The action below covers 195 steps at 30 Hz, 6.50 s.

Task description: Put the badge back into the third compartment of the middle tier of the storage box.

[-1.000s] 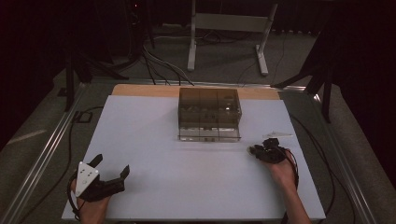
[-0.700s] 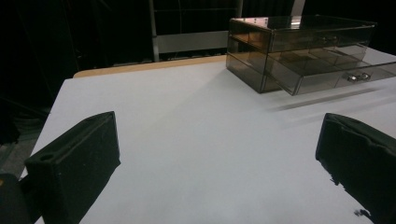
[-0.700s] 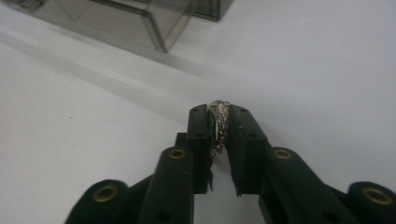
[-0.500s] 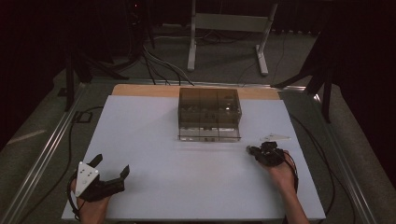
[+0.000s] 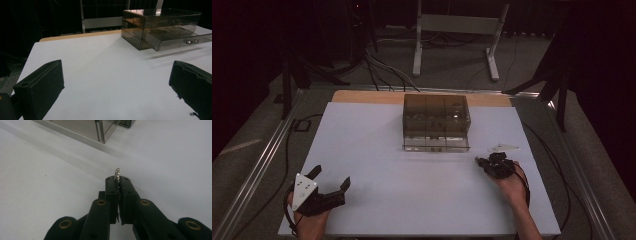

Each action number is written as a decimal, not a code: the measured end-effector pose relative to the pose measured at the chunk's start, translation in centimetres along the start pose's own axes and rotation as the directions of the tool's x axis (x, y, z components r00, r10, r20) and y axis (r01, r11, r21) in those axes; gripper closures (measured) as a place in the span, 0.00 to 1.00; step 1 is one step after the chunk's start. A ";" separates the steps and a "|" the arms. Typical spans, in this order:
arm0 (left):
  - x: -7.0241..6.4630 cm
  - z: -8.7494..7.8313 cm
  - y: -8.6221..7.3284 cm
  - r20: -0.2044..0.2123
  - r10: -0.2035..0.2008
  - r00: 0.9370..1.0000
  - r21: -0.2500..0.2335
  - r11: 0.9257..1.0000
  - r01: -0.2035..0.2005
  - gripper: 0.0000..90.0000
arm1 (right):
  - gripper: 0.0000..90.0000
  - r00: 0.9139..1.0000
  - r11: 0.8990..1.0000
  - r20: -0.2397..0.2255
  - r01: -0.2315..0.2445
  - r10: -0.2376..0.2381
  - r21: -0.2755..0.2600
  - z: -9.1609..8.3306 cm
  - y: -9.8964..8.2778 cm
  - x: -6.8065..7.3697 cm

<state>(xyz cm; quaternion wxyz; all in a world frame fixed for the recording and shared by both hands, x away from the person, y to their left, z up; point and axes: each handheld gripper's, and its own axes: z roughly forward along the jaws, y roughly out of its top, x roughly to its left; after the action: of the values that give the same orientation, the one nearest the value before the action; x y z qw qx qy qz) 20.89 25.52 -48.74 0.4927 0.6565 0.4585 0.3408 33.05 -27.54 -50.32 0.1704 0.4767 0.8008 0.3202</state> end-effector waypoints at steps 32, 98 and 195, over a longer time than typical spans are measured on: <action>0.0 0.1 -0.1 0.001 0.003 1.000 0.008 1.000 -0.003 0.01 | 0.97 0.999 0.998 -0.007 -0.033 0.032 -0.055 -1.7 0.4 -0.1; 0.0 0.2 -0.2 0.008 -0.007 1.000 0.012 1.000 0.007 0.01 | 0.97 0.998 0.972 -0.016 -0.061 0.059 -0.226 -4.1 5.8 1.3; 0.0 0.2 -0.1 0.008 0.000 1.000 0.013 1.000 0.000 0.01 | 0.97 0.974 0.961 -0.167 -0.186 0.153 -0.203 0.8 8.2 2.7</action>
<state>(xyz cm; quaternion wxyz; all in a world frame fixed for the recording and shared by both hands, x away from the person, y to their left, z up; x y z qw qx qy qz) 21.06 25.41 -48.91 0.4902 0.6610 0.4588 0.3351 37.55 -22.12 -45.24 0.1324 0.4969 0.7276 0.4541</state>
